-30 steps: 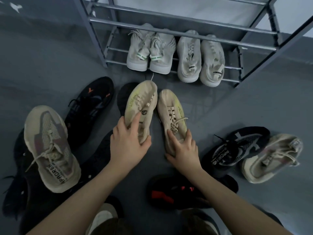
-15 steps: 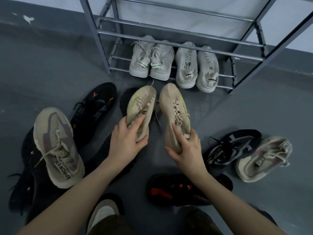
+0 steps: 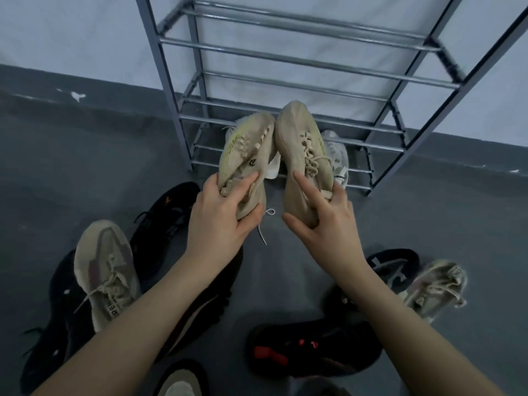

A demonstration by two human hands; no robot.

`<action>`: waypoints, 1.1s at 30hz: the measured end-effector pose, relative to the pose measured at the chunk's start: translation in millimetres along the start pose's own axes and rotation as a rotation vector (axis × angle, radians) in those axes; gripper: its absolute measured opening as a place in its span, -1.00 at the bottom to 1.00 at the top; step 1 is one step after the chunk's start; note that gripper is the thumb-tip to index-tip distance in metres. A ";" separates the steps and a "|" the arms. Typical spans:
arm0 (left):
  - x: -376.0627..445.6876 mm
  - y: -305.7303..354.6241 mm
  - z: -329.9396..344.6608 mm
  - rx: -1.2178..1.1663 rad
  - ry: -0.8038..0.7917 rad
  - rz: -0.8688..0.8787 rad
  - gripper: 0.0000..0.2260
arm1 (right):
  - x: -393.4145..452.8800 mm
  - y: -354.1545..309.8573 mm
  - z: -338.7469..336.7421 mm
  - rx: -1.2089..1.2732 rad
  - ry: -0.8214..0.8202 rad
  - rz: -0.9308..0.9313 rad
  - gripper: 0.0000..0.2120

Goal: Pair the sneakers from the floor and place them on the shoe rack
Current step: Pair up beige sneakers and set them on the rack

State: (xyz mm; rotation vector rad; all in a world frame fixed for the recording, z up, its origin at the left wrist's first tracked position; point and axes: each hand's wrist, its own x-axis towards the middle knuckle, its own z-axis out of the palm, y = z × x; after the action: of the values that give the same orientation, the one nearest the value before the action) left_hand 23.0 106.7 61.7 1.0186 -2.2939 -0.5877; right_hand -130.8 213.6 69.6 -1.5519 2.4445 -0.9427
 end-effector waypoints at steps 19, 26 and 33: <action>212.7 -70.0 60.9 0.146 0.087 -0.045 -0.63 | 226.7 28.3 67.4 0.027 0.053 0.040 -0.35; 222.3 -90.6 64.0 -0.058 -0.144 -0.131 -0.46 | 232.1 39.2 84.3 0.000 -0.082 0.073 -0.35; 222.4 -93.5 67.2 -0.197 -0.045 -0.026 -0.46 | 229.8 35.4 88.6 0.056 -0.044 0.024 -0.40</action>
State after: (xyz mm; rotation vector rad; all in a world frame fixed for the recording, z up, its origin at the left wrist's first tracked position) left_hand -94.8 -111.3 25.4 0.9501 -2.2123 -0.8370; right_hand -233.6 -10.2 33.7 -1.5061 2.3802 -0.9540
